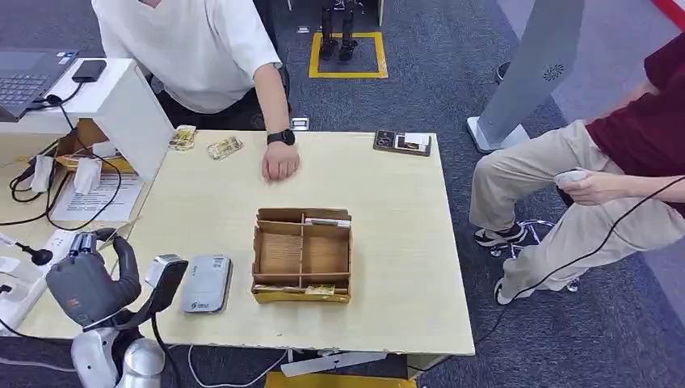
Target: Pass the card to the sensor for recognition and then transmit it.
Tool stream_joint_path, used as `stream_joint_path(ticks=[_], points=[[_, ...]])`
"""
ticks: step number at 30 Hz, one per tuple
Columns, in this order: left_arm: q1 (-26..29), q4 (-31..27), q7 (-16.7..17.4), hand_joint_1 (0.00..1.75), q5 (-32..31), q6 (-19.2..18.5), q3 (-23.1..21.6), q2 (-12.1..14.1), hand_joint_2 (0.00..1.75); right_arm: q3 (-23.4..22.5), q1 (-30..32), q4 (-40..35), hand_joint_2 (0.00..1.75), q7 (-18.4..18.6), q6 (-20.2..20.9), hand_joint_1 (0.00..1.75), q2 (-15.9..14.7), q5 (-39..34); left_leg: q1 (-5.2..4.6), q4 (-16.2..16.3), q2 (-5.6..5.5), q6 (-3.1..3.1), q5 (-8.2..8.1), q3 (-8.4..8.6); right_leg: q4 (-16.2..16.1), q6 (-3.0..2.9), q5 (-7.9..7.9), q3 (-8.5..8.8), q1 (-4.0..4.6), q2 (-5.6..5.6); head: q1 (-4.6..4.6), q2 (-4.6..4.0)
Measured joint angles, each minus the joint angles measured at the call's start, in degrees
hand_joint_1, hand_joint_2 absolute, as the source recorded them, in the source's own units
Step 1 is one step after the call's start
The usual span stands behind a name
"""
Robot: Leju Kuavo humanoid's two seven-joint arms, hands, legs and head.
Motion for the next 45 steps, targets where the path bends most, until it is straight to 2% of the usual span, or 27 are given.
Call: stream_joint_path(ticks=[6, 11, 23, 28, 34, 45], points=[[1.5, 2.9, 1.9, 1.75, -4.0, 0.0, 0.1, 0.0, 1.75, -0.5, 0.1, 0.1, 0.00, 0.0, 0.0, 0.00, -0.1, 0.0, 0.00, 0.0, 0.00, 0.00, 0.00, -0.01, 0.0, 0.00, 0.00, -0.01, 0.00, 0.00, 0.02, 0.02], [2.3, 4.6, 2.3, 1.75, -3.4, 0.0, 0.3, 0.2, 1.75, -0.6, 0.1, 0.2, 0.00, 0.0, 0.0, 0.00, -0.3, -0.1, 0.00, 0.0, 0.00, 0.00, 0.00, 0.01, 0.0, 0.00, 0.00, -0.01, 0.00, 0.02, 0.02, 0.02], [3.2, 8.5, 4.0, 1.75, -9.8, 0.0, 0.5, 0.0, 1.75, -0.7, 0.1, 0.6, 0.00, 0.0, 0.0, 0.00, -0.4, -0.1, 0.00, 0.0, 0.00, 0.00, 0.00, 0.00, 0.0, 0.00, 0.00, 0.00, 0.00, 0.00, 0.02, 0.02], [3.4, 9.2, 4.3, 1.75, -10.8, 0.0, 0.6, 0.0, 1.75, -0.7, 0.1, 0.8, 0.00, 0.0, 0.0, 0.00, -0.5, 0.0, 0.00, 0.0, 0.00, 0.00, 0.00, 0.00, 0.0, 0.00, 0.00, 0.00, 0.00, 0.00, 0.04, 0.02], [3.8, 11.2, 7.3, 1.75, -12.6, 0.0, 0.3, 0.1, 1.75, -0.7, 0.1, 1.0, 0.00, 0.0, 0.0, 0.00, -0.6, 0.0, 0.00, 0.0, 0.00, 0.00, 0.00, 0.01, 0.0, 0.00, 0.00, -0.01, 0.00, 0.00, 0.05, 0.02], [4.4, 13.6, 7.8, 1.75, -12.9, 0.0, -0.1, 0.1, 1.75, -0.7, 0.1, 1.3, 0.00, -0.1, 0.0, 0.00, -0.8, 0.0, 0.00, 0.0, 0.00, 0.00, 0.00, 0.01, 0.0, 0.00, 0.00, -0.01, 0.00, 0.00, 0.04, 0.00]])
